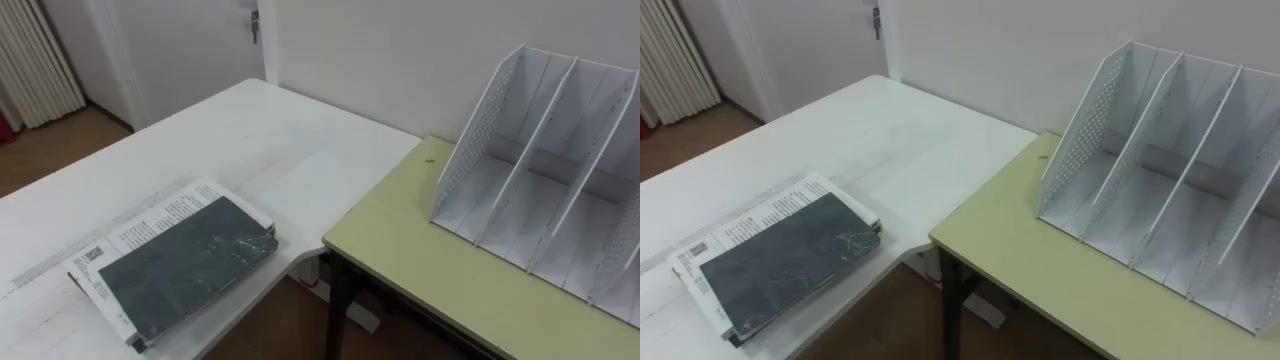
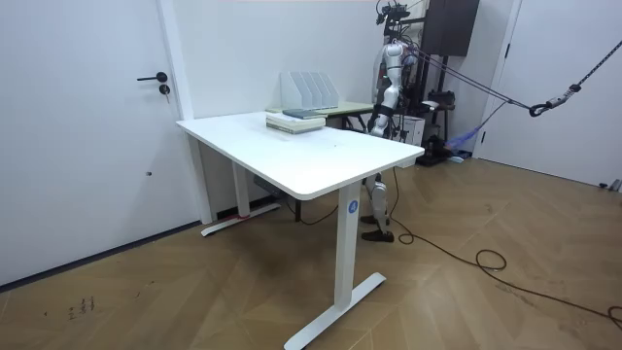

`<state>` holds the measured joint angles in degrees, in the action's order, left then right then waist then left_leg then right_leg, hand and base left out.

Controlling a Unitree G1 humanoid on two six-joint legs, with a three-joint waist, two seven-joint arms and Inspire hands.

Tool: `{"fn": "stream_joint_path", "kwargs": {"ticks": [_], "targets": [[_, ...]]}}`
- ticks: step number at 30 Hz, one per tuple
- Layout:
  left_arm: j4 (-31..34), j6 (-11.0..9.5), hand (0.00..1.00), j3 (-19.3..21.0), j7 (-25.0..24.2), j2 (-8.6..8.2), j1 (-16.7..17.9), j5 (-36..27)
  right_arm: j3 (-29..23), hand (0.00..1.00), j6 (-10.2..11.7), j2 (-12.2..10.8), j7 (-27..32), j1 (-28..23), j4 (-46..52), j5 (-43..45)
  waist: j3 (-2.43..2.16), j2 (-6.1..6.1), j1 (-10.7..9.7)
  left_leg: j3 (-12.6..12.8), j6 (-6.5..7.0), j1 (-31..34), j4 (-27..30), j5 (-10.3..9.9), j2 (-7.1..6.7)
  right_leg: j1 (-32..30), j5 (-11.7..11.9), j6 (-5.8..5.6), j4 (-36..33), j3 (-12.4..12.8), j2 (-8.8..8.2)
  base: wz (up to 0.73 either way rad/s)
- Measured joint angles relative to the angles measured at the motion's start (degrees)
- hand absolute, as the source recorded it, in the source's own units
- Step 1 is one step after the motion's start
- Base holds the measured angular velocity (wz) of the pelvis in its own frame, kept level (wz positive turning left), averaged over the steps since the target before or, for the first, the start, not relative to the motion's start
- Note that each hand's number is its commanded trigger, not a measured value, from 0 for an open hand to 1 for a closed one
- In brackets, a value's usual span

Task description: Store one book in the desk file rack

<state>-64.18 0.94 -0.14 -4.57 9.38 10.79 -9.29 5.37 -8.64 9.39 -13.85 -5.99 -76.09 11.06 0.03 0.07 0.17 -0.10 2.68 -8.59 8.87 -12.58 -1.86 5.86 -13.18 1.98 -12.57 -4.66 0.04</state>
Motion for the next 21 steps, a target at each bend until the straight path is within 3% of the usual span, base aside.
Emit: {"fn": "stream_joint_path", "kwargs": {"ticks": [21], "targets": [[0.00,-0.01,0.00,-0.08,0.00,0.01,-0.02,0.05,0.04,0.00,-0.06,0.00,-0.05,-0.18,-0.02,-0.60,0.00,0.08,-0.06,-0.28,-0.02,0.43,0.48,-0.01,-0.03,0.03,0.01,0.01,0.01,-0.25,0.07,0.00]]}}
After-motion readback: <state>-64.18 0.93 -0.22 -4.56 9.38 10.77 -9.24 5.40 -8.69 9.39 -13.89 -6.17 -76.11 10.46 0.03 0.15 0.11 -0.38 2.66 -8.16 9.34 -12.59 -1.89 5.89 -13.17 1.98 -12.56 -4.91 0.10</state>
